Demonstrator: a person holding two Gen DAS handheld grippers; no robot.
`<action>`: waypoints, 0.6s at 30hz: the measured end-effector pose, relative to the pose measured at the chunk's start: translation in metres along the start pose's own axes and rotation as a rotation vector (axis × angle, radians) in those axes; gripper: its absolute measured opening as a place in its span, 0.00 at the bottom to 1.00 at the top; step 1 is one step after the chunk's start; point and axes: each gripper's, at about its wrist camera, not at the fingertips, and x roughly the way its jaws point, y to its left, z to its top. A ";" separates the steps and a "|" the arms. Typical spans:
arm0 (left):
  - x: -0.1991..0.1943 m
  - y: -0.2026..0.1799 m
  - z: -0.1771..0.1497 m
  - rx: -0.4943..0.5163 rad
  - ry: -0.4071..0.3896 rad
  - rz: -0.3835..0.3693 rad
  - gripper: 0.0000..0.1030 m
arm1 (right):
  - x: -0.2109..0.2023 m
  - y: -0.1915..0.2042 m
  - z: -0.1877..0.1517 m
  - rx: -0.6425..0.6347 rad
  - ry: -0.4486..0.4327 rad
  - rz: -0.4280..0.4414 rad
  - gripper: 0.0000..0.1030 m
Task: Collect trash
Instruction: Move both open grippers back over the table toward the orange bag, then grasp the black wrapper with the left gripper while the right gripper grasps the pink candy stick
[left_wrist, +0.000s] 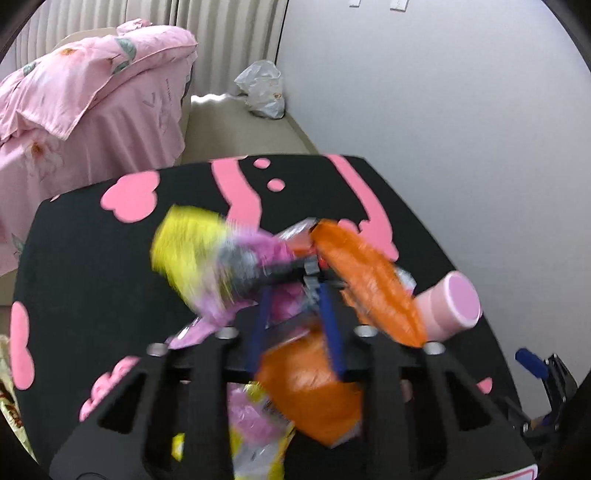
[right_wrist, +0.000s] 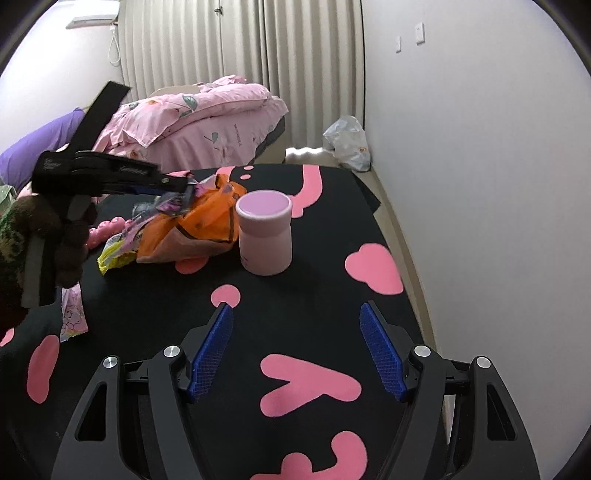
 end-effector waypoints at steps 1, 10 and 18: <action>-0.007 0.004 -0.006 -0.008 0.004 -0.004 0.15 | 0.002 0.001 -0.001 0.007 0.006 0.006 0.66; -0.088 0.024 -0.059 -0.035 -0.068 -0.033 0.08 | 0.006 0.033 0.002 -0.049 0.022 0.079 0.66; -0.150 0.059 -0.103 -0.067 -0.050 -0.030 0.08 | 0.008 0.070 0.004 -0.072 0.070 0.204 0.66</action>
